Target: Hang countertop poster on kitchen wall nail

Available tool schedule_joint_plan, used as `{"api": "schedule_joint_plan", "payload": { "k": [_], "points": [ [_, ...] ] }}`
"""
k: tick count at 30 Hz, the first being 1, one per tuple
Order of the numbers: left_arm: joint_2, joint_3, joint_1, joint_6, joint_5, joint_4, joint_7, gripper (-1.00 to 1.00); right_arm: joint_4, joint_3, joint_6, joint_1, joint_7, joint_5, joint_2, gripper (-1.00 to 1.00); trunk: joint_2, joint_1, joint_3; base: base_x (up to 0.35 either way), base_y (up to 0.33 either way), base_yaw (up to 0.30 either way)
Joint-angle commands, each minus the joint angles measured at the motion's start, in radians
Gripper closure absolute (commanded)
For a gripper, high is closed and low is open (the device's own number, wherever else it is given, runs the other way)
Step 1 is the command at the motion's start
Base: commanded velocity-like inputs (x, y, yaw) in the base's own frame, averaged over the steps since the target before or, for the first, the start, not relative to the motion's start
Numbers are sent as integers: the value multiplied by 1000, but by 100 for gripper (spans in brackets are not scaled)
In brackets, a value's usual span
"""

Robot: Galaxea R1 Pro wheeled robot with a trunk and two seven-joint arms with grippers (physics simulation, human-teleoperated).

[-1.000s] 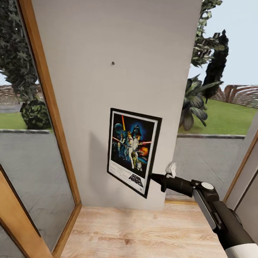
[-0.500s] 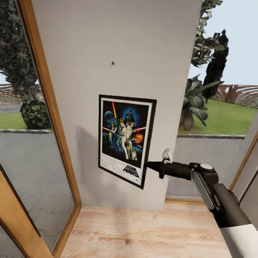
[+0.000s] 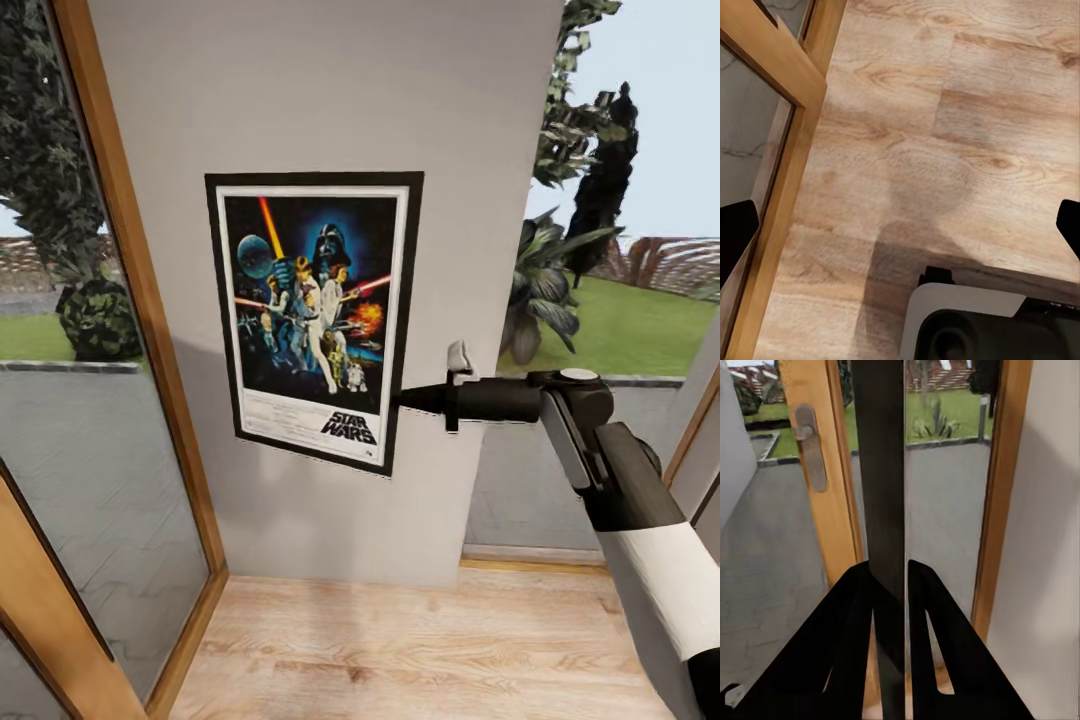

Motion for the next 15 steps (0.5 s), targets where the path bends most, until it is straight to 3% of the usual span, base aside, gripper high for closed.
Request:
{"api": "schedule_joint_plan", "payload": {
  "k": [1, 15],
  "points": [
    [0, 1, 1, 0, 0, -1, 0, -100, 2, 1, 9, -6, 2, -6, -1, 100, -1, 0, 0, 0, 0, 0],
    [0, -1, 1, 0, 0, -1, 0, -100, 8, 1, 12, -48, 28, -6, -2, 100, -1, 0, 0, 0, 0, 0]
  ]
}}
